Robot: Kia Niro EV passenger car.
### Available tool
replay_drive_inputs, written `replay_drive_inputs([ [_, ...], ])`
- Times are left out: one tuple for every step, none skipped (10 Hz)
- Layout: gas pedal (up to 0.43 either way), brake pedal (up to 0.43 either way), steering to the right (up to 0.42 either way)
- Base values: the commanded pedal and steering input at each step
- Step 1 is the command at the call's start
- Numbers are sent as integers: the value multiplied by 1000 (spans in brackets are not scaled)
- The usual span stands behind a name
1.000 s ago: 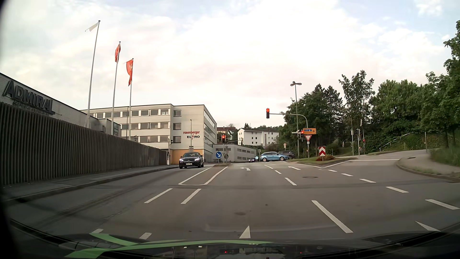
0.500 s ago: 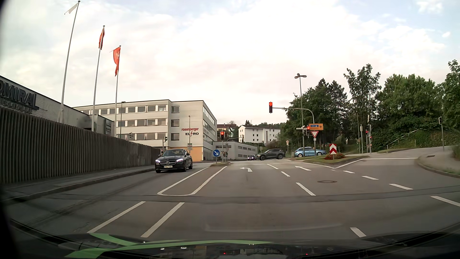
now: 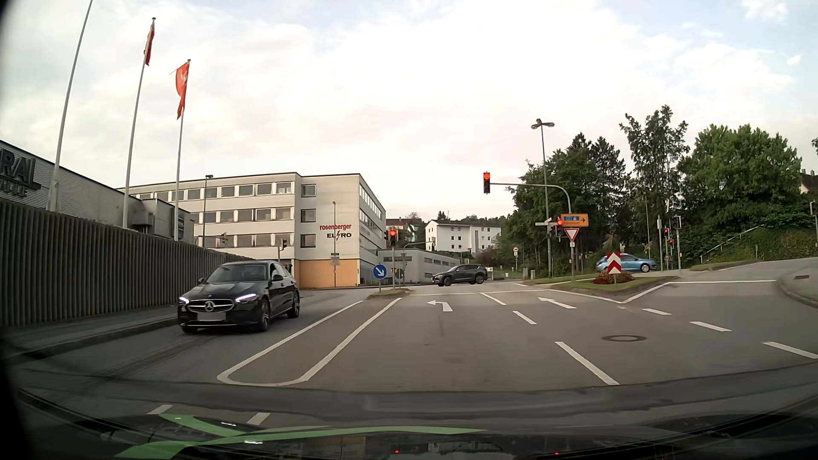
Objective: Follow the waypoints while adhering to traffic rules and regulations
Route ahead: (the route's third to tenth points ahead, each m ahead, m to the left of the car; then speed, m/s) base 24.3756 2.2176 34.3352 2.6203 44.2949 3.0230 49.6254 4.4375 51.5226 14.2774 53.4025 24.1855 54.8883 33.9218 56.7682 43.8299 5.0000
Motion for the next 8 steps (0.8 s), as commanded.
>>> replay_drive_inputs([
  [20,0,-5],
  [20,0,-5],
  [20,0,-5],
  [20,0,-5],
  [20,0,-5],
  [20,0,-5],
  [20,0,-4],
  [20,0,-2],
])
